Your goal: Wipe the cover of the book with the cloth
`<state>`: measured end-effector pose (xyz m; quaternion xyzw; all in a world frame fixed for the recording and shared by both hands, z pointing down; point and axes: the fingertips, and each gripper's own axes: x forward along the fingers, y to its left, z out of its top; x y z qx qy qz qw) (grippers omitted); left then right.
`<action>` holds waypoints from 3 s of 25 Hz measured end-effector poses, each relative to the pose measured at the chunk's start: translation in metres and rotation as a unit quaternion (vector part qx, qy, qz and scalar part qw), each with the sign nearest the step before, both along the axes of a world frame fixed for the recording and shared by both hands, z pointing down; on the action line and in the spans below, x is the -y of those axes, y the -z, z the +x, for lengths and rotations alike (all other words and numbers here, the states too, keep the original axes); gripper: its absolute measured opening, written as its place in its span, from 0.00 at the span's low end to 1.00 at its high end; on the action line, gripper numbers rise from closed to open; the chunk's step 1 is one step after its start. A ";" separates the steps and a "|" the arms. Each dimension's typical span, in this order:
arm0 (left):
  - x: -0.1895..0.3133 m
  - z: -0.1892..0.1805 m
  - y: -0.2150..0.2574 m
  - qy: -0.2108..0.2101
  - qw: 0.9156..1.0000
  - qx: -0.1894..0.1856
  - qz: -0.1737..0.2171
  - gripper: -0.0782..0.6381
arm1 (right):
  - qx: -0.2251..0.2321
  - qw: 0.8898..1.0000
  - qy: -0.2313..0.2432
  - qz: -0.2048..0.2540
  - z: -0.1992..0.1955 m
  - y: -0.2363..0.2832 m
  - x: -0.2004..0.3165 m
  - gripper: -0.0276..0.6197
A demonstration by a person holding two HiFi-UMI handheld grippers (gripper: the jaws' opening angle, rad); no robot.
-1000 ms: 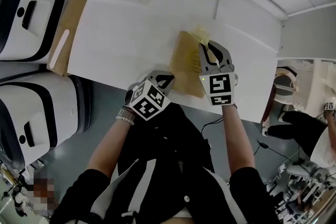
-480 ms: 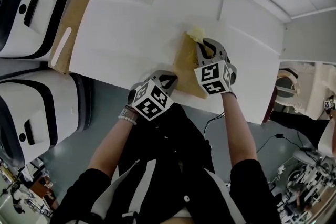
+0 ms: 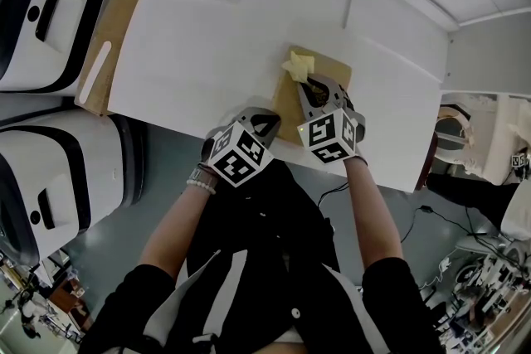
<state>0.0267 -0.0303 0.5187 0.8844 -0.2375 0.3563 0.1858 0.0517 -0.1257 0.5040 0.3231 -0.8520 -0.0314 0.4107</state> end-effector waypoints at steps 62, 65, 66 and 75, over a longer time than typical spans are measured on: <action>0.002 0.001 0.000 0.011 1.000 -0.003 -0.009 0.11 | 0.024 0.999 -0.013 -0.019 0.042 0.001 0.000 0.10; 0.001 0.001 0.000 0.009 1.000 -0.002 -0.010 0.11 | 0.025 0.999 0.008 -0.023 0.034 0.001 -0.016 0.10; 0.001 0.001 0.000 0.009 1.000 -0.001 -0.010 0.11 | 0.026 0.999 0.016 -0.024 0.031 0.001 -0.021 0.10; 0.000 0.000 0.000 0.009 1.000 0.000 -0.008 0.11 | 0.046 0.997 0.044 -0.051 0.009 0.001 -0.071 0.10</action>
